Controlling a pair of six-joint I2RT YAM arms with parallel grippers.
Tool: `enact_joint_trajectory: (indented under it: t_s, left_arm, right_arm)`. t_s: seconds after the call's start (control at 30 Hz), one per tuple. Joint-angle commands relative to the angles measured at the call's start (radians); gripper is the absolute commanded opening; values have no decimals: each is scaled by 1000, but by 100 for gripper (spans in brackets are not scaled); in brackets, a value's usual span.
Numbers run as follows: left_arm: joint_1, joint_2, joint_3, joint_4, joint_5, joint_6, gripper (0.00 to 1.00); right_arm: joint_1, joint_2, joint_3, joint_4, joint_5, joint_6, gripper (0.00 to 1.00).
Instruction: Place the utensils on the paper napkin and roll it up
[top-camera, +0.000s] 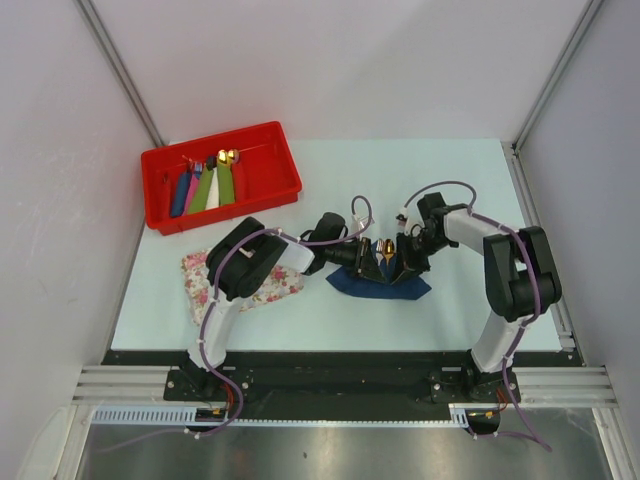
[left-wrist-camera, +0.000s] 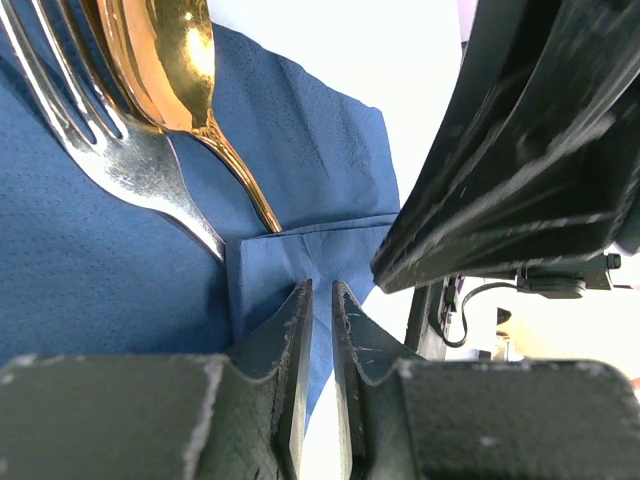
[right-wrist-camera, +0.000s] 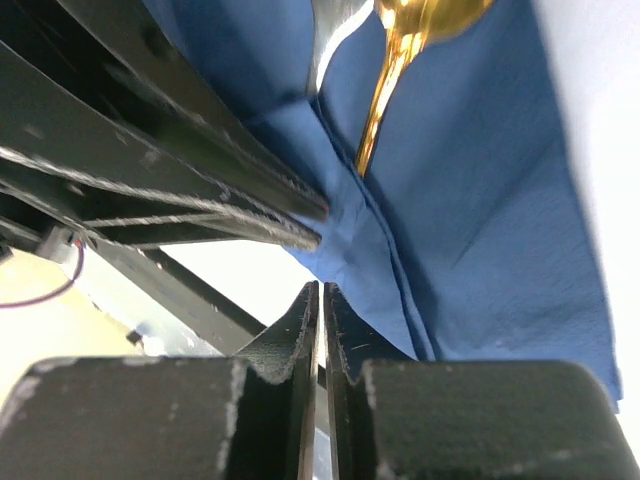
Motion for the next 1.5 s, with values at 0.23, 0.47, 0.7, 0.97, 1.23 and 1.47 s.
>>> enact_joint_trajectory:
  t_s: [0.23, 0.47, 0.7, 0.97, 1.23, 1.47]
  left_arm:
    - [14, -1, 13, -32, -32, 46, 19]
    - [15, -4, 13, -45, -35, 58, 19]
    - [14, -4, 19, -48, -35, 58, 19]
    - [15, -8, 10, -45, -37, 61, 19]
    - [14, 0, 10, -35, -34, 55, 19]
    - [14, 0, 8, -31, -35, 54, 19]
  right_arm:
    - [52, 94, -31, -5, 61, -25, 9]
    - [42, 99, -25, -15, 118, -21, 9]
    - [-12, -4, 23, -57, 60, -45, 34]
    - [-188, -59, 49, -160, 97, -93, 53]
    - [-230, 33, 7, -218, 150, -126, 68]
    - [-224, 140, 0, -163, 85, -108, 67]
